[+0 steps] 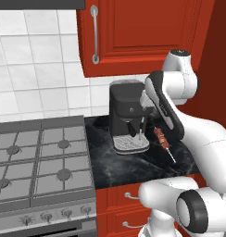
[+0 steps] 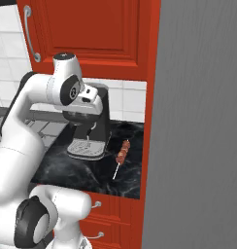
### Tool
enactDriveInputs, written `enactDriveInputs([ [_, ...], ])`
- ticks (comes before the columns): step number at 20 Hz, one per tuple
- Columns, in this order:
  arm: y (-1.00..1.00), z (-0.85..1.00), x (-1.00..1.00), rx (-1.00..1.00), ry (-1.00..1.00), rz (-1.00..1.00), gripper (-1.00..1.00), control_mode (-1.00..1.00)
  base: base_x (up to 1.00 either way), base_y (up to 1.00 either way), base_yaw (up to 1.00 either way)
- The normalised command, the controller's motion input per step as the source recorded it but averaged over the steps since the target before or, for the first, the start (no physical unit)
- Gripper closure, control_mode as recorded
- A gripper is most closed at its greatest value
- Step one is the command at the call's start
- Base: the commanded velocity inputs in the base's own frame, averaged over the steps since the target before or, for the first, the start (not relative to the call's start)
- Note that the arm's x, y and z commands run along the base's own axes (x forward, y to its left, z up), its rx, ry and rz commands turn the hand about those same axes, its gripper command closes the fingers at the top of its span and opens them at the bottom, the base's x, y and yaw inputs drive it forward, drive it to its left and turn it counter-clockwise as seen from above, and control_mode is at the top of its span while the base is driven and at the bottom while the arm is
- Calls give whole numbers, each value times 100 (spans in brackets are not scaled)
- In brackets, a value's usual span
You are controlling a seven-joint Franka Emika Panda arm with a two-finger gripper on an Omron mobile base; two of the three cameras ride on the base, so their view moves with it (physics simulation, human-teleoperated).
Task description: Store the kebab skewer in the freezer for long-term storage. Close the freezer door after placing the cooked food.
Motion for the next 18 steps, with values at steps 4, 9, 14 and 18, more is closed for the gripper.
enactDriveInputs([
  [4, -1, -3, -1, -2, 1, 0, -100, -100, 0, 0, 0],
  [9, -14, -20, -6, -10, 7, -6, -100, -100, 0, 0, 0],
  [14, -43, -37, -1, -6, 8, -8, -100, -100, 0, 0, 0],
  [18, -41, -28, -5, 2, 1, -6, -100, -100, 0, 0, 0],
])
